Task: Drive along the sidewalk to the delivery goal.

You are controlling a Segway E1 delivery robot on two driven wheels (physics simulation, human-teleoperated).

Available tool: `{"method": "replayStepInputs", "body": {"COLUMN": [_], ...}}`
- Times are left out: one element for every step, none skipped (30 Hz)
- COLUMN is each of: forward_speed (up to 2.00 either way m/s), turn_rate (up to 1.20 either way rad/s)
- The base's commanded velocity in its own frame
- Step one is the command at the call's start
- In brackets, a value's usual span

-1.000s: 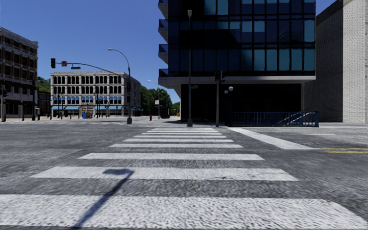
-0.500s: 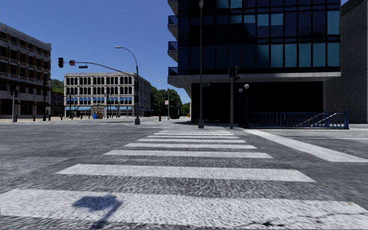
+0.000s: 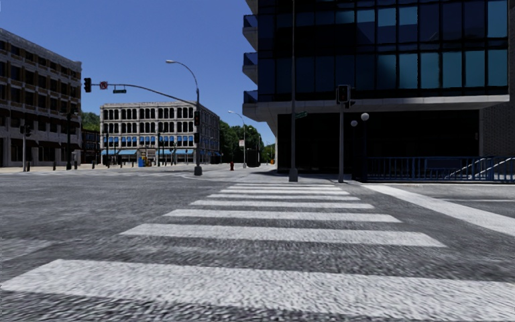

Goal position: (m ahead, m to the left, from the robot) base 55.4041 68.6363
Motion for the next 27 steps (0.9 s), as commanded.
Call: {"method": "replayStepInputs", "body": {"forward_speed": [1.9,1.9,1.9,1.9,1.9,1.9,1.9,1.9,1.9,1.9,1.9,1.9,1.9,1.9,1.9,1.9,1.9,1.9,1.9,1.9,1.9,1.9,1.9,1.9,1.9,1.9,1.9], "turn_rate": [0.0,0.0,0.0,0.0,0.0,0.0,0.0,0.0,0.0,0.0,0.0,0.0,0.0,0.0,0.0,0.0,0.0,0.0,0.0,0.0,0.0,0.0,0.0,0.0,0.0,0.0,0.0]}}
